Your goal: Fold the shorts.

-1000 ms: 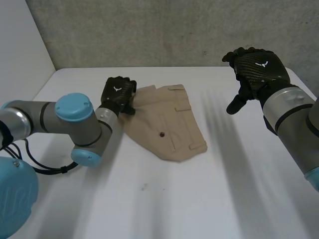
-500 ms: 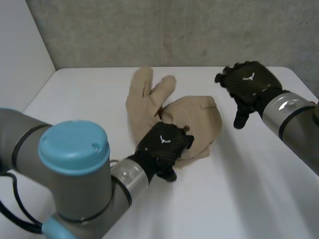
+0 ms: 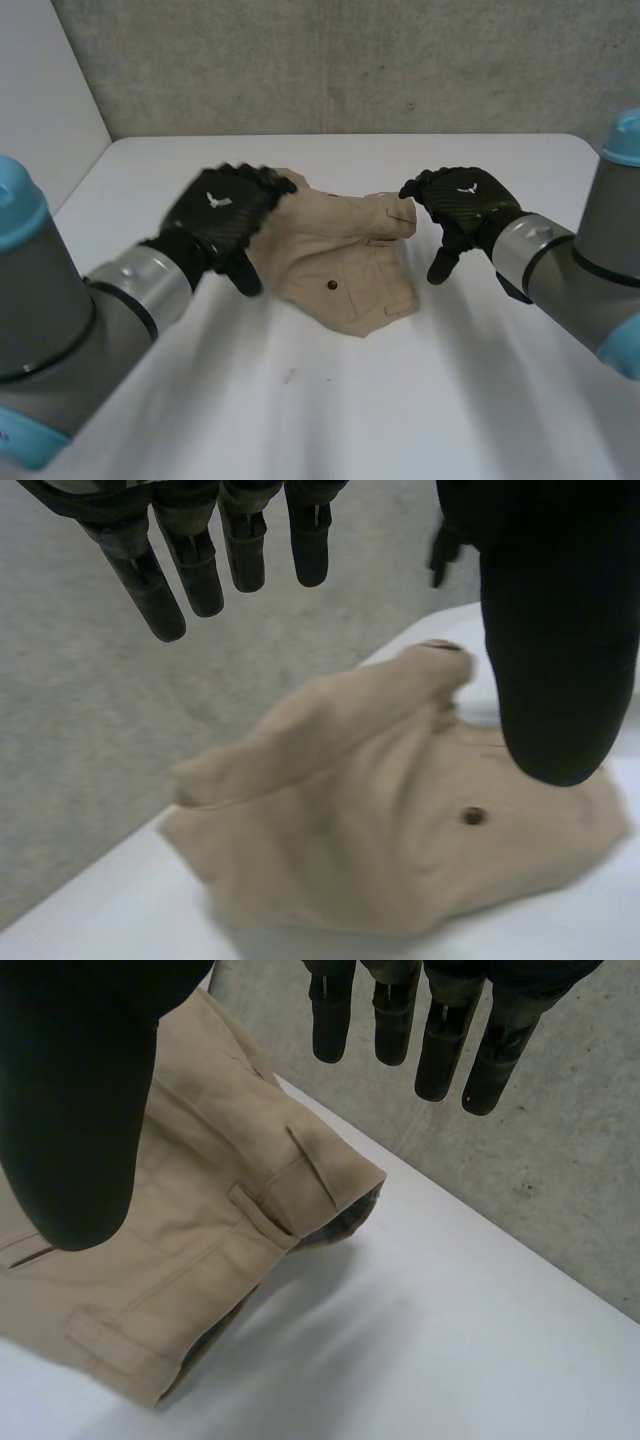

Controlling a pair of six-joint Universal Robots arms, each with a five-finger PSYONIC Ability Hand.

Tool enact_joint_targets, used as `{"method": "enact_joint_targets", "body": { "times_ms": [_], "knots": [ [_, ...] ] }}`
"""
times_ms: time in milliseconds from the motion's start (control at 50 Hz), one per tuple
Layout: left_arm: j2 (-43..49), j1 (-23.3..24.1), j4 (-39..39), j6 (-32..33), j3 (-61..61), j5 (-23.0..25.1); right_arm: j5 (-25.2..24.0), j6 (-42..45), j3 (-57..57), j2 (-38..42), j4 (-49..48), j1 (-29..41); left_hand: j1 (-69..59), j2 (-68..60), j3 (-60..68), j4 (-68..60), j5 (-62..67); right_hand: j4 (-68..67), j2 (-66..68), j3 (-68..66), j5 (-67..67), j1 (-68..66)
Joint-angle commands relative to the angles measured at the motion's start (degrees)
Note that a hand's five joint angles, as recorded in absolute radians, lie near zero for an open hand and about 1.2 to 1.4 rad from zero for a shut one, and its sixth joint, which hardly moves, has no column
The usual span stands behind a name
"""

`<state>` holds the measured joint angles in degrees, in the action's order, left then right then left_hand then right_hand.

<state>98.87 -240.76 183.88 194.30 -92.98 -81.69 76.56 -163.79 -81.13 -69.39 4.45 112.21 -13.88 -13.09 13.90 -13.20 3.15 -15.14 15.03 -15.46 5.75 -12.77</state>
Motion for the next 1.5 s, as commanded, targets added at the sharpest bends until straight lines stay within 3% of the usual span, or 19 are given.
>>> {"method": "enact_joint_targets", "body": {
  "times_ms": [20, 220, 260, 300, 320, 360, 420, 480, 700, 780, 880, 940, 960, 1000, 1020, 1040, 1100, 1260, 1500],
  "knots": [
    [8.4, -3.7, 0.2, -0.1, 6.3, 2.8, 0.5, -4.7, 10.6, 10.9, -0.1, 1.1, 2.0, 1.2, -2.0, 1.3, -1.3, -1.7, 1.8, -1.4, 1.1, -4.0],
    [25.8, -4.4, 0.0, -0.6, 20.0, 3.6, 2.5, -9.6, 22.6, 24.0, -5.1, 4.3, 1.3, 0.5, -1.3, 0.6, -0.6, -4.0, 4.1, -3.7, 3.4, -6.4],
    [27.2, -4.4, 0.1, -0.7, 21.3, 3.5, 2.5, -9.5, 24.9, 26.5, -5.3, 5.0, 0.1, -0.6, -0.2, -0.5, 0.6, -10.5, 10.7, -10.2, 9.9, -12.9],
    [29.4, -4.4, 0.2, -1.0, 23.8, 3.5, 2.5, -9.4, 25.8, 27.6, -5.3, 5.5, -9.6, -10.4, 9.6, -10.3, 10.3, -26.3, 26.4, -26.0, 25.7, -28.7],
    [30.1, -4.4, 0.2, -1.1, 24.6, 3.4, 2.4, -9.4, 26.4, 27.7, -5.5, 5.7, -14.1, -14.9, 14.1, -14.8, 14.8, -43.4, 43.5, -43.1, 42.8, -45.8],
    [31.3, -3.8, 0.3, -1.4, 26.4, 2.8, 2.3, -9.3, 26.6, 27.5, -5.9, 5.7, -43.8, -44.6, 43.8, -44.5, 44.5, -62.0, 62.1, -61.6, 61.4, -64.3],
    [31.1, -3.4, 0.3, -2.2, 26.9, 2.6, 1.8, -8.8, 26.3, 24.7, -7.2, 5.7, -66.1, -66.9, 66.1, -66.8, 66.8, -64.9, 65.0, -64.5, 64.3, -67.2],
    [29.4, -2.5, 0.0, -3.7, 26.1, 2.4, 1.6, -6.6, 24.3, 18.7, -8.7, 5.7, -66.1, -66.9, 66.1, -66.8, 66.9, -64.9, 65.0, -64.5, 64.3, -67.2],
    [3.7, 2.0, -0.6, -13.0, 12.0, 2.1, -0.1, 3.7, 14.6, 2.1, -8.0, 5.7, -66.1, -66.9, 66.1, -66.8, 66.9, -64.9, 65.0, -64.5, 64.3, -67.2],
    [-2.8, 5.1, -2.5, -15.9, 4.8, 1.4, -1.8, 8.4, 10.9, -1.2, 0.7, 5.5, -66.1, -66.9, 66.1, -66.8, 66.9, -64.9, 65.0, -64.5, 64.3, -67.2],
    [-7.4, 7.4, -5.4, -16.8, -3.6, 0.8, -2.3, 18.8, 6.1, -3.7, 19.9, 5.1, -66.1, -66.9, 66.1, -66.8, 66.9, -64.9, 65.0, -64.5, 64.3, -67.2],
    [-7.6, 8.2, -7.6, -16.8, -7.3, 0.9, -2.4, 26.2, 2.0, -3.9, 29.5, 5.0, -54.4, -55.2, 54.4, -55.1, 55.2, -64.9, 65.0, -64.5, 64.3, -67.2],
    [-7.5, 8.9, -9.0, -16.8, -8.3, 0.9, -2.4, 27.8, 1.4, -3.9, 31.5, 5.1, -41.2, -42.0, 41.2, -41.9, 41.9, -64.9, 65.0, -64.5, 64.3, -67.2],
    [-7.2, 9.7, -10.5, -16.5, -8.4, 0.9, -2.6, 29.3, 0.8, -3.9, 33.4, 5.2, -28.5, -29.3, 28.5, -29.2, 29.3, -43.5, 43.6, -43.2, 42.9, -45.9],
    [-7.1, 10.0, -11.3, -16.3, -8.3, 0.9, -2.6, 28.6, 1.1, -4.0, 32.4, 5.3, -23.8, -24.6, 23.8, -24.5, 24.5, -17.9, 18.0, -17.6, 17.3, -20.3],
    [-7.1, 10.2, -12.7, -16.1, -7.8, 0.8, -2.6, 27.6, 1.4, -4.0, 31.2, 5.2, -16.4, -17.2, 16.4, -17.1, 17.2, -8.8, 8.9, -8.5, 8.2, -11.2],
    [-7.4, 9.8, -13.9, -16.1, -6.7, 0.9, -2.4, 20.1, 3.2, -4.3, 24.2, 4.6, -6.6, -7.4, 6.6, -7.3, 7.4, -0.9, 1.0, -0.5, 0.3, -3.2],
    [-7.0, 2.1, -12.6, -16.1, -1.0, 1.4, -5.1, 2.2, 7.5, -4.7, 17.5, 1.3, -1.7, -2.5, 1.7, -2.4, 2.4, 4.4, -4.3, 4.7, -5.0, 2.0],
    [9.0, -7.5, -10.8, -15.5, 11.7, 4.1, -8.6, -9.2, 18.4, 3.6, 19.8, -0.5, -2.1, -2.8, 2.0, -2.7, 2.8, 4.2, -4.1, 4.5, -4.8, 1.8]
  ]
}}
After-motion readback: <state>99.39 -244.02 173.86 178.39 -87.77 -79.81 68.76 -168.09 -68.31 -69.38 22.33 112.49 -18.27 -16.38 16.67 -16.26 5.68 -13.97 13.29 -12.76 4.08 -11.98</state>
